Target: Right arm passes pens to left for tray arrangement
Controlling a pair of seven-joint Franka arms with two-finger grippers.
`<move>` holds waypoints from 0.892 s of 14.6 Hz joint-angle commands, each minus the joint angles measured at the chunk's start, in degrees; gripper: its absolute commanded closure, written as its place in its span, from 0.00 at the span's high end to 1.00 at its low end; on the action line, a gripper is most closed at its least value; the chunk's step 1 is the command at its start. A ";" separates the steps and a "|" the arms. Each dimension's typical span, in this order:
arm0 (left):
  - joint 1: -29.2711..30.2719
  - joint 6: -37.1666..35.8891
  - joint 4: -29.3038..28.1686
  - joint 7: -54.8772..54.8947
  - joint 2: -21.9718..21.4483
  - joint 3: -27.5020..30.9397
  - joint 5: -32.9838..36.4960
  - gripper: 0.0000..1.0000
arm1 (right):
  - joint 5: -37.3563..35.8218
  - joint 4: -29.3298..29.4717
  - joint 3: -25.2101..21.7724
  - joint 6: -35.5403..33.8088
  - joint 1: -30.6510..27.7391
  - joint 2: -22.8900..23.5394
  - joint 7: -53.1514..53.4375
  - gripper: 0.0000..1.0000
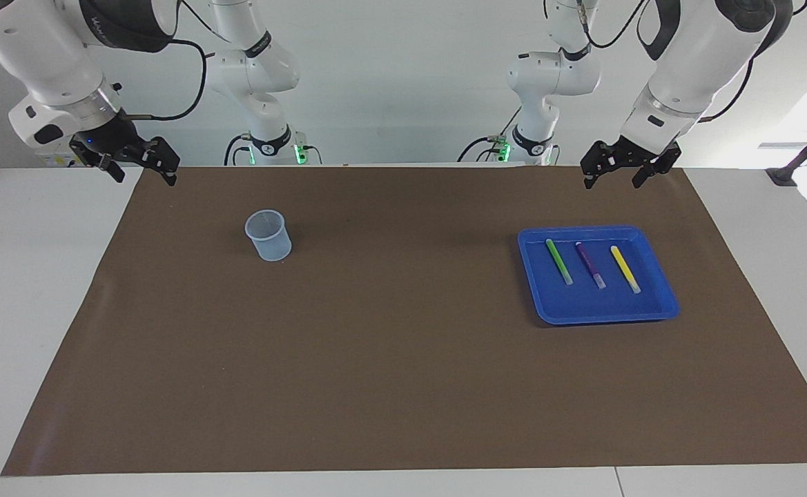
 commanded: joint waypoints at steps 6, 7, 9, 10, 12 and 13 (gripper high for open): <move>-0.29 1.10 -0.20 -0.33 -0.74 0.65 0.87 1.00 | 0.51 -0.52 0.00 0.00 -0.09 -0.69 -1.05 1.00; -0.28 1.10 -0.11 -0.51 -0.65 0.65 0.87 1.00 | 0.51 -0.52 0.00 0.00 -0.09 -0.69 -1.05 1.00; -0.81 0.84 -0.11 -0.68 -0.74 0.65 0.87 1.00 | 0.51 -0.52 0.00 0.00 -0.09 -0.69 -1.05 1.00; -0.90 0.93 -0.20 -0.69 -0.74 0.65 0.87 1.00 | 0.51 -0.52 0.00 0.00 -0.17 -0.69 -1.05 1.00; -0.81 1.10 -0.11 -0.60 -0.74 0.65 0.87 1.00 | 0.51 -0.52 0.00 0.00 -0.17 -0.69 -1.05 1.00; -0.81 1.10 -0.20 -0.60 -0.74 0.65 0.87 1.00 | 0.51 -0.52 0.00 0.00 -0.17 -0.69 -1.05 1.00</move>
